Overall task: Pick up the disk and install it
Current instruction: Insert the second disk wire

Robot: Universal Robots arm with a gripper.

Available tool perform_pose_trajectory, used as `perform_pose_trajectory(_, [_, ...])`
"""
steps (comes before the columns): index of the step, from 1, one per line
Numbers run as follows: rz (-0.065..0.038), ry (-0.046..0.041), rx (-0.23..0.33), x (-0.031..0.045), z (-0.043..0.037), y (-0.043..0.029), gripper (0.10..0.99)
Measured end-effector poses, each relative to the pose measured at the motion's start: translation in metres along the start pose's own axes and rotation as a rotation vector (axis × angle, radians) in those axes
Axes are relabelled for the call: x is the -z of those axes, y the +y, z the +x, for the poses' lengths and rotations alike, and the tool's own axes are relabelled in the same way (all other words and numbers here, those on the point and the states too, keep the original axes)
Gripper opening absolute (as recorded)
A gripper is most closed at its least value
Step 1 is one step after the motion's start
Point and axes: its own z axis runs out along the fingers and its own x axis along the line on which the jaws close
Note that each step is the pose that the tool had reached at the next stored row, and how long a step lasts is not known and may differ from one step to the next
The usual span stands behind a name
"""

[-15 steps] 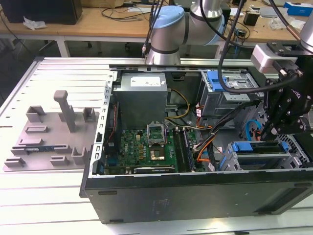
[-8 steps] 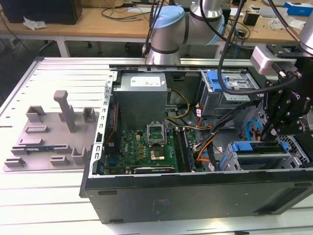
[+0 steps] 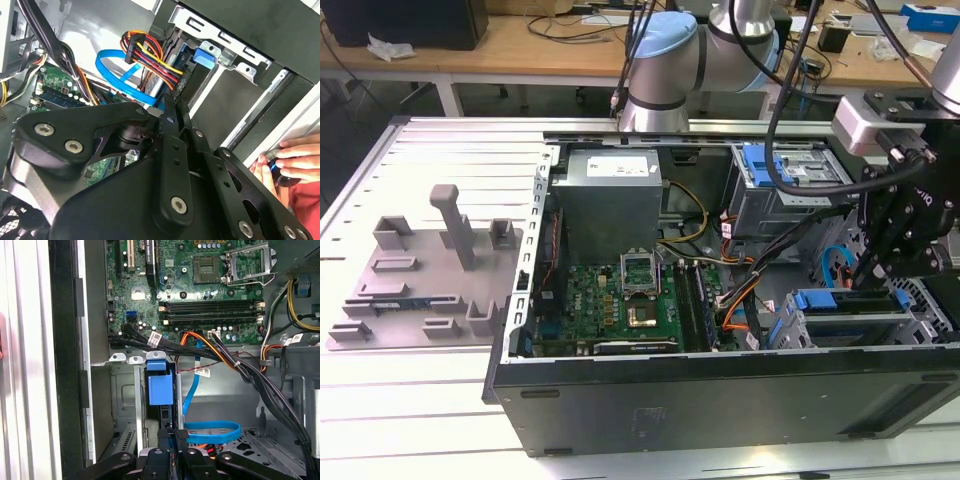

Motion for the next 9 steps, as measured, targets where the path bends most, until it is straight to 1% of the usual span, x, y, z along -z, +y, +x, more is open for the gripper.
perform_pose_trajectory(9, [0.0, 0.0, 0.0, -0.0043, -0.0001, -0.0011, 0.161])
